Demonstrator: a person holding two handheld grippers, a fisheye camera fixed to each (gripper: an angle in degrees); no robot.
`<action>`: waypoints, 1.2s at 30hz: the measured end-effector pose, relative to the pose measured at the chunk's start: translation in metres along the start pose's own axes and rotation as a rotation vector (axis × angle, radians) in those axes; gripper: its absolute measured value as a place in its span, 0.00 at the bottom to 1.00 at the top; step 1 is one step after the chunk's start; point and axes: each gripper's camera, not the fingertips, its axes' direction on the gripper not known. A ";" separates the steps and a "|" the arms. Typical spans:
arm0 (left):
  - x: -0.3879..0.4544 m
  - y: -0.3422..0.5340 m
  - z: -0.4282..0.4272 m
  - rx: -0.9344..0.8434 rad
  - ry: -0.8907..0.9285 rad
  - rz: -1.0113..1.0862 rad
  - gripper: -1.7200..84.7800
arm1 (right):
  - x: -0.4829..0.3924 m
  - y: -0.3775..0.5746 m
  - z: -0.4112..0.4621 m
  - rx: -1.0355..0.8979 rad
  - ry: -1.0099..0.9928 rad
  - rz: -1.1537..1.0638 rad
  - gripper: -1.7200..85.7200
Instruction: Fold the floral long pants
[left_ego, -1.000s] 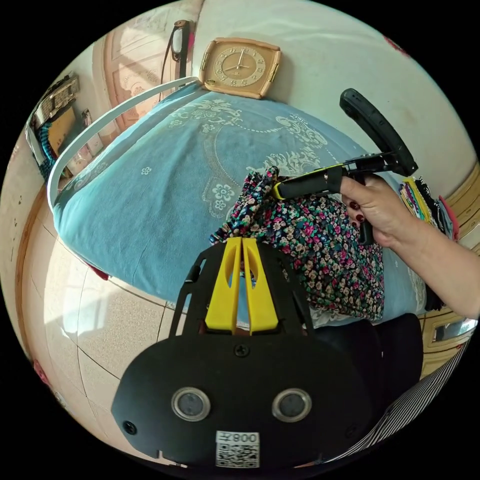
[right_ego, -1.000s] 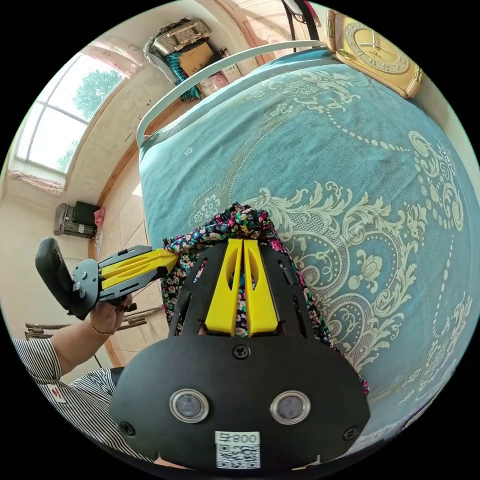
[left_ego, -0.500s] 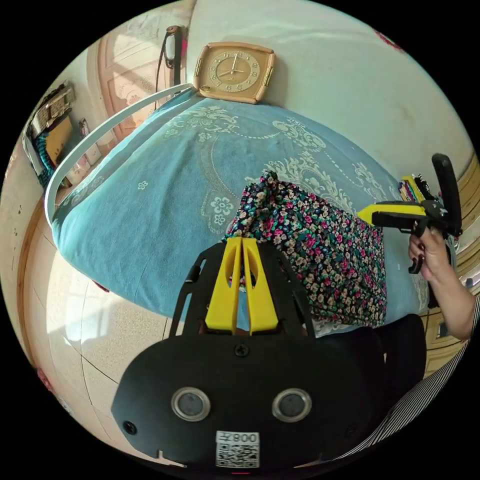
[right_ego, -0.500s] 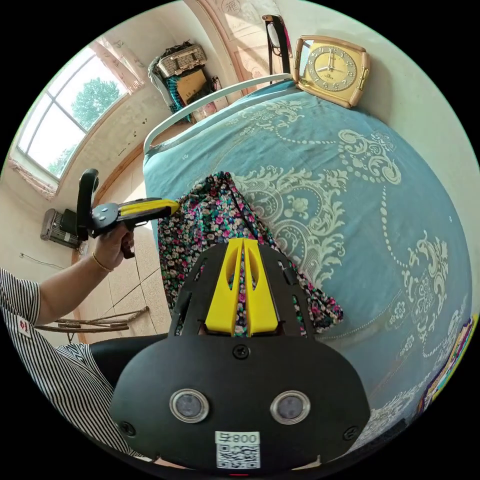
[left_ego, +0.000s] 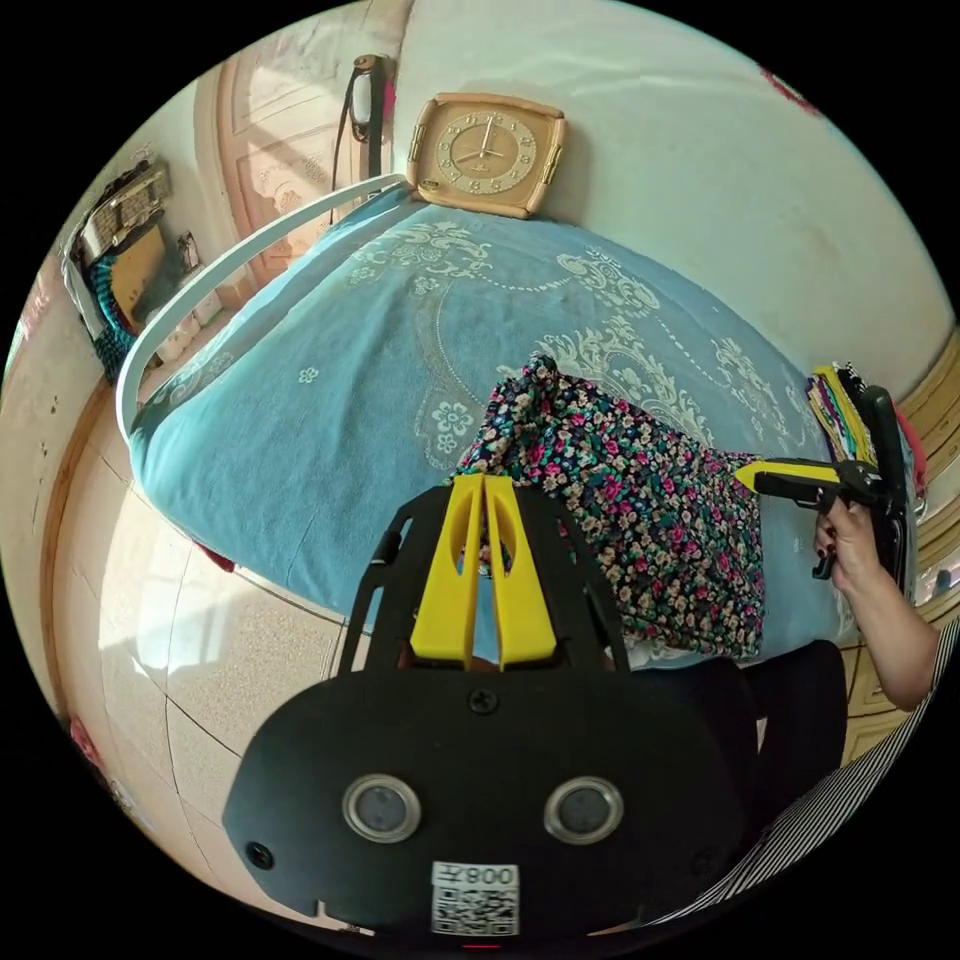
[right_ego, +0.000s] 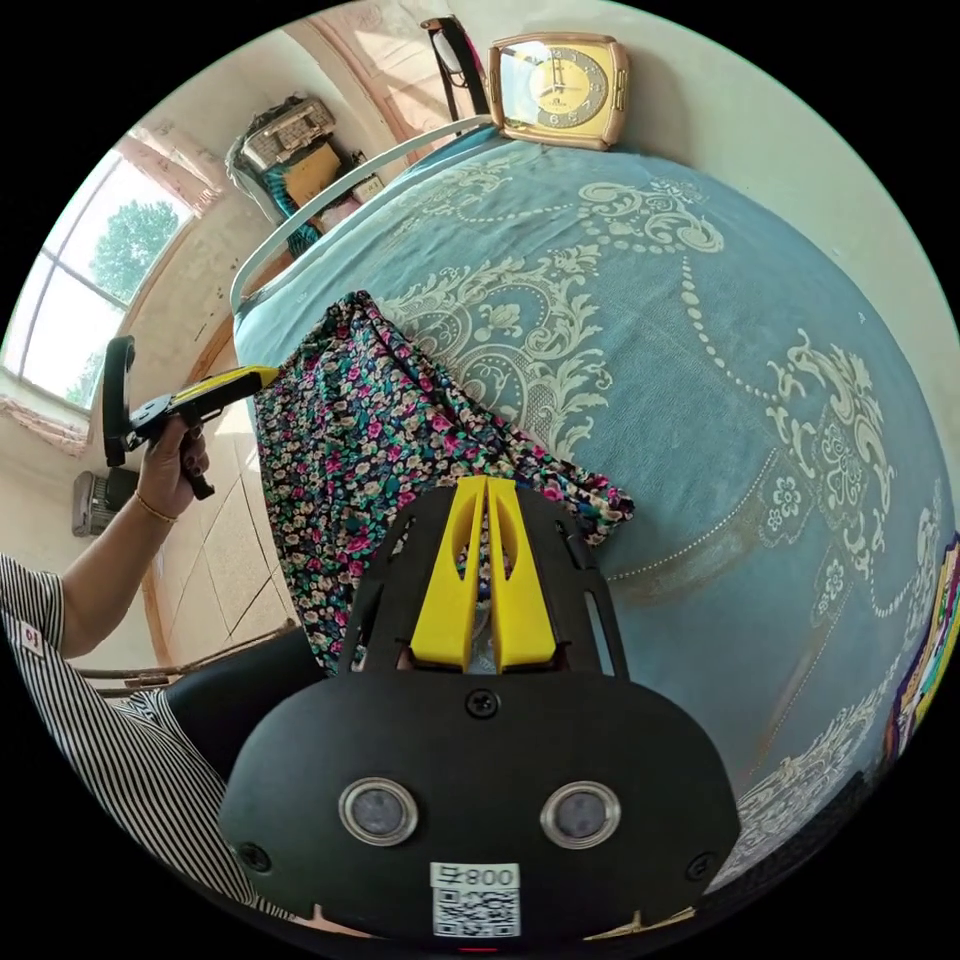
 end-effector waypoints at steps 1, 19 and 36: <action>0.008 0.004 -0.003 0.022 0.013 0.026 0.02 | -0.002 0.007 -0.013 0.022 0.028 -0.009 0.02; 0.028 0.012 0.059 -0.104 0.047 0.038 0.02 | 0.044 0.043 -0.080 0.018 0.048 0.118 0.02; 0.051 0.025 0.082 -0.162 0.264 0.224 0.02 | 0.008 0.117 -0.179 -0.059 -0.227 0.026 0.03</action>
